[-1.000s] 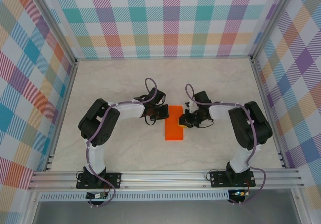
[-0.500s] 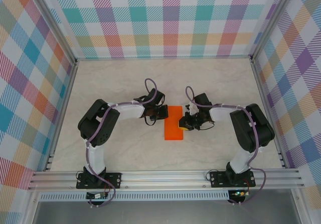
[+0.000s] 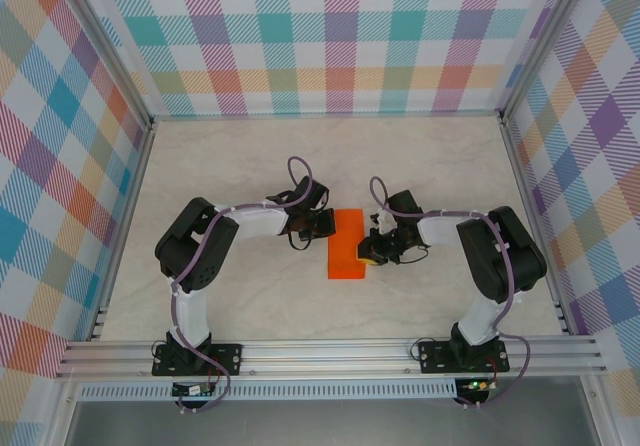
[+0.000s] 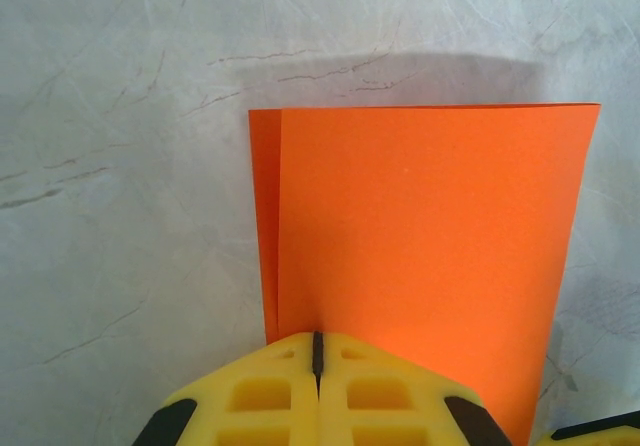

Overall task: Fold a paper plane with a square sheet of paper (pick it up from the middle)
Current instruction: Fold the square sheet of paper in half at the center of the table.

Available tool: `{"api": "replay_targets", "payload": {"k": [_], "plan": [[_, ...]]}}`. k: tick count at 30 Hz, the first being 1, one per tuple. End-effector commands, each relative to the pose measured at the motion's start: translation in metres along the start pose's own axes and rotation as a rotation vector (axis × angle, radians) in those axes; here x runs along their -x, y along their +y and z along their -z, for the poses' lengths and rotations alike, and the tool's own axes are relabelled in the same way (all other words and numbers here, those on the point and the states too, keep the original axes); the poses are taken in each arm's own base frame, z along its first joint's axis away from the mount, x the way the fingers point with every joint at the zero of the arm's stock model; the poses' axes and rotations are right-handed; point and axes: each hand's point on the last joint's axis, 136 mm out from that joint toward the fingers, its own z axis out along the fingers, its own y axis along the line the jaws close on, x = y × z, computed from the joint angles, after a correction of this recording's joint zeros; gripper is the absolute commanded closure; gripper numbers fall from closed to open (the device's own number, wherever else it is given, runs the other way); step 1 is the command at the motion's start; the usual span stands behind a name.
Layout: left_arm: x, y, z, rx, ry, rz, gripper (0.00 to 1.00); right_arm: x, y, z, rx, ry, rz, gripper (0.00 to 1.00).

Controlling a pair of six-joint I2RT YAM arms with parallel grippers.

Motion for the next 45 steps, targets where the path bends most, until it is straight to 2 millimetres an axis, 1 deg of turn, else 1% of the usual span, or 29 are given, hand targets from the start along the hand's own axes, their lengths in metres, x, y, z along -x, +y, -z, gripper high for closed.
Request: {"api": "replay_targets", "payload": {"k": [1,5,8,10,11,13,17,18,19,24,27,29,31,33,36,41,43,45], "plan": [[-0.070,0.112,-0.012,0.398,0.195,0.074,1.00,-0.037,-0.020,-0.003,-0.052,0.106,-0.062,0.88],[-0.070,0.113,-0.013,0.404,0.193,0.077,1.00,-0.050,-0.023,0.002,-0.060,0.123,-0.077,0.88],[-0.069,0.114,-0.013,0.409,0.185,0.077,1.00,-0.061,-0.030,0.007,-0.099,0.131,-0.105,0.87],[-0.068,0.114,-0.012,0.408,0.182,0.072,1.00,-0.063,-0.029,0.011,-0.103,0.118,-0.105,0.87],[-0.067,0.113,-0.012,0.404,0.178,0.070,1.00,-0.062,-0.026,0.015,-0.101,0.103,-0.096,0.87],[-0.066,0.112,-0.014,0.397,0.174,0.062,1.00,-0.050,-0.014,0.024,-0.097,0.050,-0.050,0.87],[-0.061,0.108,-0.016,0.375,0.160,0.047,1.00,-0.017,0.029,0.045,-0.027,-0.076,0.053,0.87],[-0.061,0.106,-0.017,0.367,0.159,0.044,1.00,-0.011,0.037,0.046,-0.012,-0.093,0.070,0.87],[-0.060,0.105,-0.018,0.359,0.157,0.043,1.00,-0.005,0.042,0.046,-0.002,-0.107,0.083,0.87],[-0.059,0.103,-0.022,0.353,0.166,0.038,1.00,0.013,0.053,0.022,0.022,-0.095,0.102,0.88],[-0.059,0.104,-0.023,0.362,0.170,0.032,1.00,0.018,0.051,0.008,0.013,-0.082,0.108,0.89],[-0.058,0.105,-0.022,0.368,0.166,0.031,1.00,0.018,0.045,0.001,0.005,-0.067,0.098,0.89],[-0.056,0.105,-0.021,0.373,0.164,0.029,1.00,0.013,0.036,-0.006,-0.002,-0.046,0.083,0.90],[-0.056,0.106,-0.021,0.382,0.161,0.029,1.00,0.003,0.026,-0.011,-0.009,-0.024,0.069,0.90],[-0.057,0.109,-0.021,0.395,0.160,0.037,1.00,-0.017,0.010,-0.014,-0.028,0.020,0.047,0.90],[-0.059,0.118,-0.021,0.431,0.158,0.040,1.00,-0.056,-0.017,-0.010,-0.078,0.106,0.045,0.90],[-0.060,0.120,-0.021,0.437,0.155,0.039,1.00,-0.068,-0.025,-0.008,-0.095,0.136,0.039,0.90],[-0.060,0.120,-0.021,0.434,0.148,0.042,1.00,-0.078,-0.028,-0.006,-0.094,0.154,0.036,0.90]]}}
